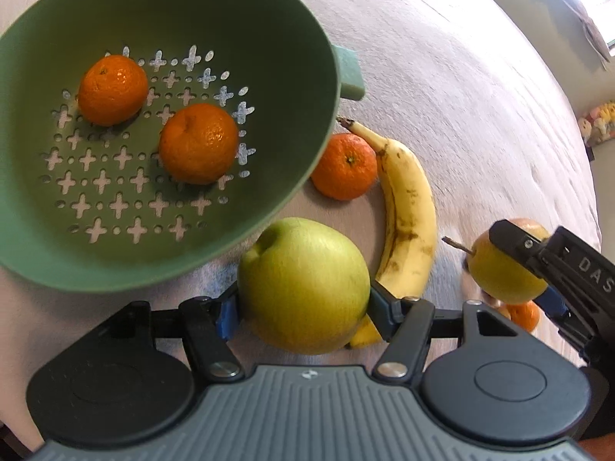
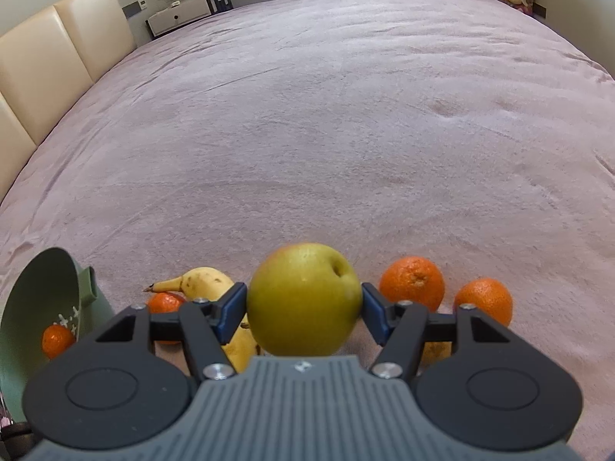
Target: Organize fruits
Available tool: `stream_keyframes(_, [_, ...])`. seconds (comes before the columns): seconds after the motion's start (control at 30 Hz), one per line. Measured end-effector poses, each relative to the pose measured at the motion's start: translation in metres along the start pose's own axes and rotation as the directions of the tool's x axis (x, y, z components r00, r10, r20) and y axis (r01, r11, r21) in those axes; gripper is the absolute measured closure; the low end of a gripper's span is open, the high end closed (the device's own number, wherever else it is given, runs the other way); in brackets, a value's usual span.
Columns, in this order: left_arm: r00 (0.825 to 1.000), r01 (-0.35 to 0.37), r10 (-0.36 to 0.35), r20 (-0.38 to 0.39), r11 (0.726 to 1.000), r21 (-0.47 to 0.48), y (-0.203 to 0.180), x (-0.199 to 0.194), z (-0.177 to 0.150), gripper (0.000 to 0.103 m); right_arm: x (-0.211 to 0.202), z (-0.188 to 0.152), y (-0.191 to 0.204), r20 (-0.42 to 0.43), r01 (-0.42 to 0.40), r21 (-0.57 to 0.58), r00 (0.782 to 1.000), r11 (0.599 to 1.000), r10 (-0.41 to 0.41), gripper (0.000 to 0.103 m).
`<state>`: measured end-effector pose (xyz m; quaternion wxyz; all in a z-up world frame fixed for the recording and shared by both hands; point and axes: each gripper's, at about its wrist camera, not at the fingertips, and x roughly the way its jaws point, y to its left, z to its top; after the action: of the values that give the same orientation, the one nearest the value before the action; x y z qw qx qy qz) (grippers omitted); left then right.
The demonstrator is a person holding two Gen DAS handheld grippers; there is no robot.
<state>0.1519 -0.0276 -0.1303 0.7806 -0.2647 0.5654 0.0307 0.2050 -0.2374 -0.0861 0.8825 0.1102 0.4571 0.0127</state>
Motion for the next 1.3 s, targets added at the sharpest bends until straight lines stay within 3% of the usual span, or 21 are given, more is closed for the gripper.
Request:
stream_keyframes(0.23, [0.995, 0.023, -0.002, -0.098, 0.977, 0.212, -0.003, -0.024, -0.023, 0.028, -0.015, -0.014, -0.004, -0.055, -0.017, -0.046, 0.998, 0.999, 0.015, 0.042])
stream_keyframes(0.43, [0.979, 0.05, 0.031, -0.203, 0.922, 0.384, -0.002, -0.04, -0.042, 0.028, -0.031, -0.032, -0.002, -0.124, -0.043, -0.091, 0.992, 0.995, 0.031, 0.042])
stream_keyframes(0.57, [0.962, 0.047, 0.097, -0.256, 0.862, 0.505, -0.007, -0.033, -0.05, 0.028, -0.04, -0.048, 0.003, -0.173, -0.048, -0.142, 0.985, 0.989, 0.022, 0.042])
stream_keyframes(0.63, [0.964, 0.044, 0.096, -0.249, 0.862, 0.504, -0.006, -0.028, -0.051, 0.028, -0.039, -0.054, 0.006, -0.188, -0.04, -0.176, 0.982, 0.984, 0.006, 0.042])
stream_keyframes(0.83, [0.992, 0.034, 0.044, -0.119, 0.81, 0.586, -0.02, -0.021, -0.057, 0.028, -0.021, -0.063, -0.004, -0.254, -0.04, -0.129, 0.967, 0.991, 0.006, 0.042])
stream_keyframes(1.03, [0.998, 0.037, -0.008, -0.055, 0.842, 0.538, -0.008, -0.02, -0.058, 0.028, -0.014, -0.064, -0.015, -0.265, -0.048, -0.074, 0.964, 0.996, 0.027, 0.042])
stream_keyframes(1.17, [0.998, 0.037, -0.051, 0.025, 0.913, 0.407, 0.008, -0.029, -0.053, 0.022, -0.014, -0.064, -0.015, -0.265, -0.049, -0.078, 0.964, 0.996, 0.027, 0.042])
stream_keyframes(1.3, [0.995, -0.014, -0.012, 0.097, 0.965, 0.261, 0.016, -0.037, -0.06, 0.019, -0.014, -0.063, -0.017, -0.265, -0.054, -0.071, 0.964, 0.996, 0.033, 0.042])
